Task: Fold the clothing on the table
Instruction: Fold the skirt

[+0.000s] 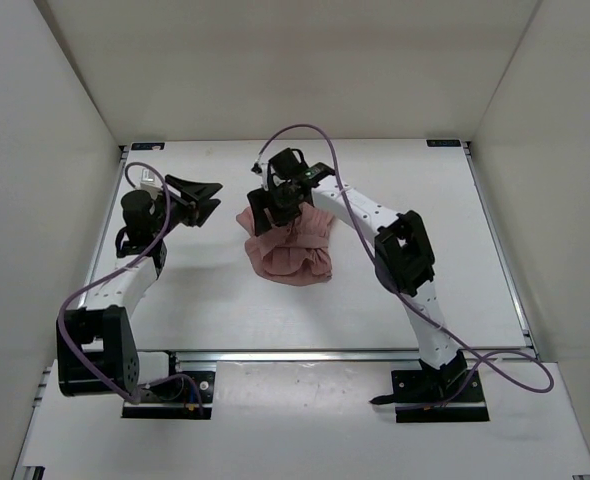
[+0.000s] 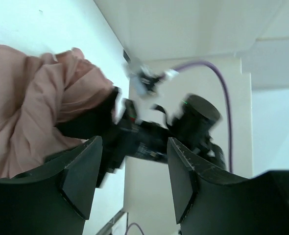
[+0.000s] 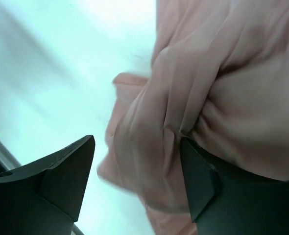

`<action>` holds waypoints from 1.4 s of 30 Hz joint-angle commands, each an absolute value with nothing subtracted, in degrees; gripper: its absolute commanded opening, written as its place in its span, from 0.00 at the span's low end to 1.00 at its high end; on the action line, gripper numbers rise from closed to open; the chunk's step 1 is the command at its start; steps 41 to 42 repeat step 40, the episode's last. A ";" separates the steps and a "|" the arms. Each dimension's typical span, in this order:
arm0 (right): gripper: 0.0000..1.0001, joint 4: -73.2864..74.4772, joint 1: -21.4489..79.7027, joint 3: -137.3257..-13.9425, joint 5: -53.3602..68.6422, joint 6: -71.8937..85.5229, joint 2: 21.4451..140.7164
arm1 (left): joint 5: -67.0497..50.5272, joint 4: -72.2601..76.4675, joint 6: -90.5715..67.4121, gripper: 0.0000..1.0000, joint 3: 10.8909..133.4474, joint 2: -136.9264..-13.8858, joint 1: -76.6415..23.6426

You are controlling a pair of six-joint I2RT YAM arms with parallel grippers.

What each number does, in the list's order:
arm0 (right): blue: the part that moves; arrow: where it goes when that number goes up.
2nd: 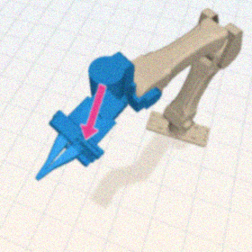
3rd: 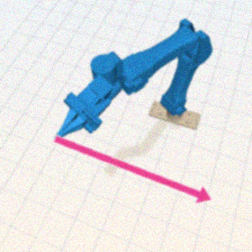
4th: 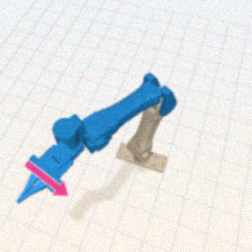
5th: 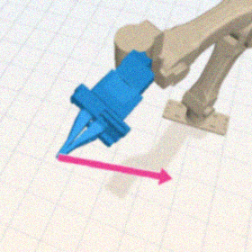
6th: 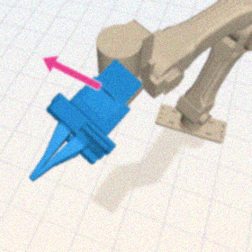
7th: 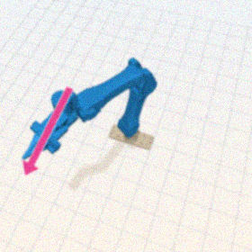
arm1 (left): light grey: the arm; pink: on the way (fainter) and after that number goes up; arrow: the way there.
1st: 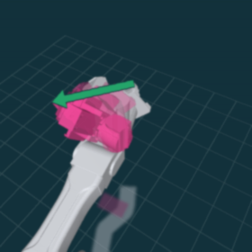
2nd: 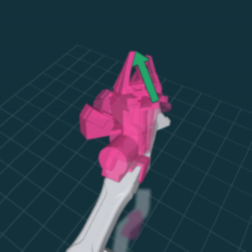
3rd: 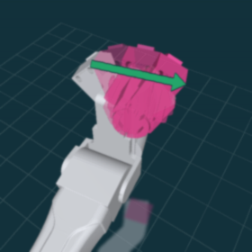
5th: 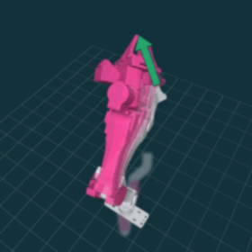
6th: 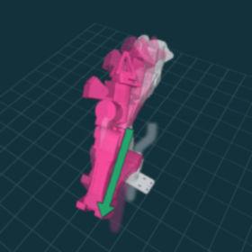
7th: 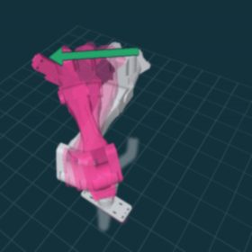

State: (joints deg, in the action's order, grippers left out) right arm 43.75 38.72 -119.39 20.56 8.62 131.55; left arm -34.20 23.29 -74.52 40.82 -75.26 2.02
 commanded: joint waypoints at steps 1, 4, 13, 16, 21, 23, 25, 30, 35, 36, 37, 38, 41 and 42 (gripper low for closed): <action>0.68 40.80 37.18 -116.92 19.24 7.82 119.83 | -32.08 19.17 -72.95 0.66 39.20 -70.50 3.42; 0.74 36.93 36.04 -109.45 19.77 9.49 111.66 | -31.03 16.80 -71.90 0.66 37.71 -67.95 3.17; 0.78 27.95 29.37 -79.39 21.78 17.13 85.72 | -29.09 5.11 -65.40 0.66 37.71 -61.62 -1.04; 0.99 26.63 27.69 -71.30 23.47 18.80 78.78 | -28.30 0.63 -64.17 0.65 36.04 -57.31 -3.16; 0.99 32.25 28.30 -69.52 17.58 20.22 73.05 | -25.41 -5.53 -62.40 0.65 33.84 -50.02 -6.68; 0.99 32.70 28.48 -69.26 18.00 20.65 70.94 | -25.05 -6.23 -62.93 0.65 32.35 -47.74 -7.73; 0.99 32.34 27.51 -67.69 19.85 21.62 69.79 | -24.26 -7.73 -62.84 0.65 31.99 -45.80 -8.43; 1.00 29.80 27.42 -64.43 21.79 22.58 65.22 | -22.85 -12.21 -60.91 0.65 34.53 -44.12 -10.10; 0.99 28.39 27.16 -63.98 22.33 23.73 64.16 | -22.41 -15.38 -60.38 0.64 35.25 -43.60 -11.34; 0.99 29.95 27.07 -65.12 22.50 23.64 64.51 | -22.41 -14.68 -60.73 0.64 34.90 -43.68 -11.34; 0.99 31.36 26.98 -66.26 21.11 22.86 65.29 | -22.67 -14.16 -60.91 0.65 34.63 -43.77 -11.42; 0.99 32.86 27.24 -66.97 20.05 22.59 66.61 | -23.55 -14.24 -61.17 0.64 34.37 -43.77 -11.34; 0.99 35.41 27.86 -68.73 17.85 21.80 68.64 | -23.03 -14.06 -60.56 0.64 34.19 -43.95 -11.86; 0.99 35.41 27.86 -68.73 17.85 21.80 68.64 | -23.03 -14.06 -60.56 0.64 34.19 -43.95 -11.86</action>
